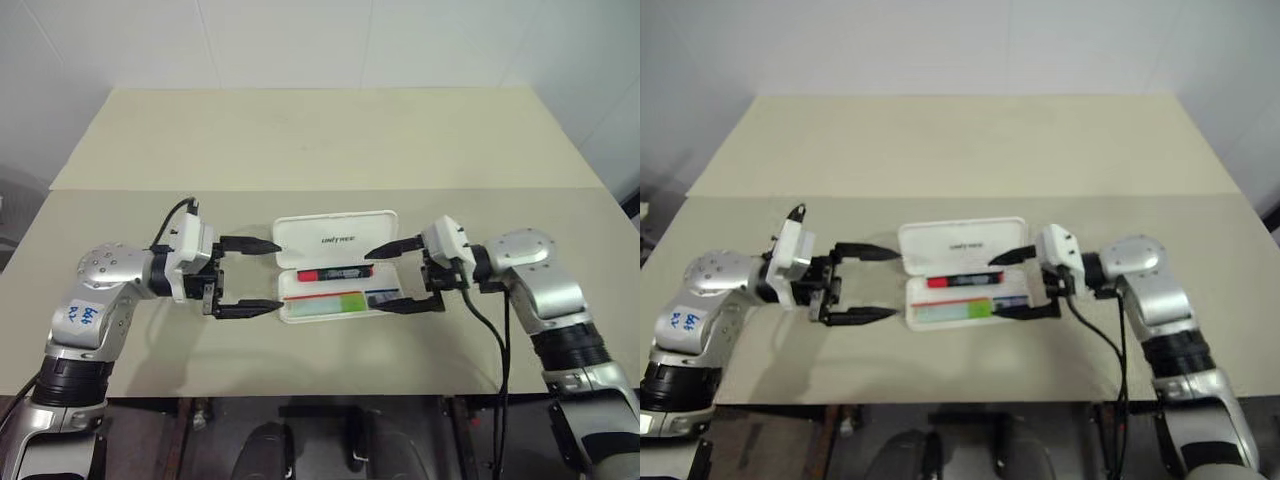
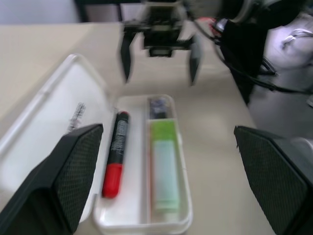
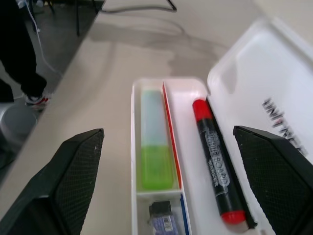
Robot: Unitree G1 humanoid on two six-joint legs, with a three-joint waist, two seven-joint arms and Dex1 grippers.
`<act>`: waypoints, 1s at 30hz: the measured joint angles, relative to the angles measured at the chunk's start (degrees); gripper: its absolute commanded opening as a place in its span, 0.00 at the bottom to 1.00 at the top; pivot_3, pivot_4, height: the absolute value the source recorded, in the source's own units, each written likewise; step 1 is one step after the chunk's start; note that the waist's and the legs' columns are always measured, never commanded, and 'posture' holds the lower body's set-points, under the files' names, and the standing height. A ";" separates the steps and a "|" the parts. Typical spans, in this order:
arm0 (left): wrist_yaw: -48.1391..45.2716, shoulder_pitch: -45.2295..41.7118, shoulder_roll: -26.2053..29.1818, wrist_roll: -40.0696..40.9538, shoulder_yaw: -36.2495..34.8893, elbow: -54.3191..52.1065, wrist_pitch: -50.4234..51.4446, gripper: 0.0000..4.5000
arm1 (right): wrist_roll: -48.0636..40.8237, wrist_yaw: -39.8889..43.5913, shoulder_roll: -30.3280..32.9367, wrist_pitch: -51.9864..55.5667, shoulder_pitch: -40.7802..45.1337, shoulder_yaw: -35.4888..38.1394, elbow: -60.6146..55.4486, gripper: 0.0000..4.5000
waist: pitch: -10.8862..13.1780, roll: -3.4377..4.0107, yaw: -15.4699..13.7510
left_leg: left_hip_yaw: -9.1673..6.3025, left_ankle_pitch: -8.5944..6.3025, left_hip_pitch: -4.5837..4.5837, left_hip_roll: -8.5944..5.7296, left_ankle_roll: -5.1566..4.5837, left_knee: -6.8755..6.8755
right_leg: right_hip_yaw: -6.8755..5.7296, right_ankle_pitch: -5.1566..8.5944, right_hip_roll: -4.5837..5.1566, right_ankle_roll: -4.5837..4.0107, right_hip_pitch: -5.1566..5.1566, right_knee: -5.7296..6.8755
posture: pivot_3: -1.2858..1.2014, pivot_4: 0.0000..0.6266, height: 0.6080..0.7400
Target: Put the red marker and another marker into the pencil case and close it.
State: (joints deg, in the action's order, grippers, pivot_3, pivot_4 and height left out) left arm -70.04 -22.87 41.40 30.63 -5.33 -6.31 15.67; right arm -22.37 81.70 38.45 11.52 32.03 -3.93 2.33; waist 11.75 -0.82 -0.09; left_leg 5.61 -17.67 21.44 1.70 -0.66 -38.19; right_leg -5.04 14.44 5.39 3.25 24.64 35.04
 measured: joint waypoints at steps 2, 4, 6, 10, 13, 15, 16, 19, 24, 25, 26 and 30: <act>0.50 1.12 0.03 0.00 -1.26 0.16 0.02 1.00 | -1.26 -1.40 2.00 2.06 -2.22 2.47 -2.40 0.99 | 0.00 0.00 0.05 | 0.02 -0.08 0.03 -0.01 -0.11 -0.01 | 0.01 -0.01 0.00 0.01 0.01 -0.04 | 0.52 0.24 1.00; 0.52 1.27 0.09 0.00 -1.60 0.23 0.01 1.00 | -2.37 -2.59 3.12 3.39 -3.53 4.42 -3.96 0.99 | 0.00 0.00 0.07 | 0.02 -0.14 0.03 0.00 -0.21 -0.01 | 0.01 -0.01 -0.01 0.01 0.01 -0.04 | 0.52 0.24 1.00; 0.48 1.83 0.22 -0.01 -2.48 0.44 -0.23 1.00 | -3.23 -3.45 4.34 3.98 -5.00 6.15 -4.96 0.99 | 0.00 0.00 0.07 | 0.01 -0.14 0.02 0.02 -0.20 0.02 | 0.00 0.00 -0.02 0.01 0.01 -0.04 | 0.52 0.24 1.00; 0.39 3.31 0.52 -0.05 -4.25 3.18 -1.39 0.87 | -3.72 -4.49 7.66 4.27 -7.89 10.86 -4.84 1.00 | 0.00 0.00 0.26 | 0.05 -0.14 0.01 0.02 -0.20 0.02 | 0.01 0.00 -0.04 0.00 0.02 -0.03 | 0.52 0.24 1.00; -0.05 3.32 0.52 -0.05 -4.98 5.09 -2.22 0.64 | -3.78 -5.04 8.48 3.94 -7.95 12.04 -4.42 1.00 | 0.00 0.00 0.25 | 0.06 -0.14 -0.02 0.02 -0.20 0.01 | 0.01 0.00 -0.04 0.00 0.02 -0.01 | 0.52 0.24 1.00; -0.54 3.35 0.51 -0.05 -5.05 5.72 -2.90 0.49 | -3.93 -5.39 8.60 3.89 -7.96 12.70 -4.36 1.00 | 0.00 0.00 0.16 | 0.05 -0.14 -0.02 0.02 -0.20 0.02 | 0.01 0.00 -0.04 0.00 0.02 -0.01 | 0.52 0.24 1.00; -0.75 3.35 0.52 -0.05 -5.06 6.30 -3.26 0.42 | -4.07 -5.58 8.60 3.83 -7.96 13.05 -4.36 1.00 | 0.00 0.00 0.15 | 0.05 -0.14 -0.01 0.02 -0.20 0.02 | 0.01 0.00 -0.04 0.00 0.02 -0.02 | 0.52 0.24 1.00; -0.91 3.40 0.48 -0.04 -5.08 7.22 -3.77 0.18 | -4.19 -6.12 8.60 3.72 -8.16 13.26 -4.38 1.00 | 0.00 0.00 0.16 | 0.05 -0.14 0.00 0.02 -0.20 0.02 | 0.01 0.00 -0.03 0.00 0.02 -0.04 | 0.52 0.24 1.00; -0.64 3.82 0.21 -0.11 -5.20 7.40 -4.34 0.01 | -4.19 -6.56 8.60 3.58 -8.63 13.25 -4.39 1.00 | 0.00 0.00 0.18 | 0.06 -0.14 0.00 0.02 -0.21 0.02 | 0.01 0.00 -0.03 0.00 0.02 -0.04 | 0.52 0.24 1.00; 0.02 3.81 -0.31 -0.26 -5.32 7.58 -5.01 0.01 | -4.18 -6.67 8.60 3.52 -8.66 13.25 -4.39 1.00 | 0.00 0.00 0.16 | 0.06 -0.14 0.00 0.02 -0.21 0.02 | 0.01 0.00 -0.03 0.00 0.02 -0.04 | 0.52 0.24 1.00; 1.27 3.62 -1.20 -0.67 -5.46 8.07 -6.04 0.01 | -4.16 -6.82 8.60 3.47 -8.68 13.25 -4.38 1.00 | 0.00 0.00 0.14 | 0.05 -0.14 0.00 0.02 -0.21 0.02 | 0.02 0.00 -0.02 0.00 0.01 -0.03 | 0.52 0.24 1.00; 7.95 0.65 -5.01 -2.94 -5.70 12.30 -8.51 0.01 | -4.09 -7.53 8.59 3.23 -8.72 13.23 -4.37 1.00 | 0.01 -0.01 0.02 | 0.04 -0.13 0.00 0.01 -0.21 0.00 | 0.00 -0.01 -0.02 0.01 0.01 0.01 | 0.52 0.24 1.00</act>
State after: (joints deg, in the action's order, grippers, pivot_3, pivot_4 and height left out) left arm -62.09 -22.22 36.39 27.70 -11.03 5.99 7.16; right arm -26.45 74.17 47.04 14.75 23.31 9.30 -2.04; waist 11.76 -0.82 -0.07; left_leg 5.65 -17.80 21.44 1.71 -0.88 -38.20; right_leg -5.04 14.43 5.37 3.26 24.65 35.05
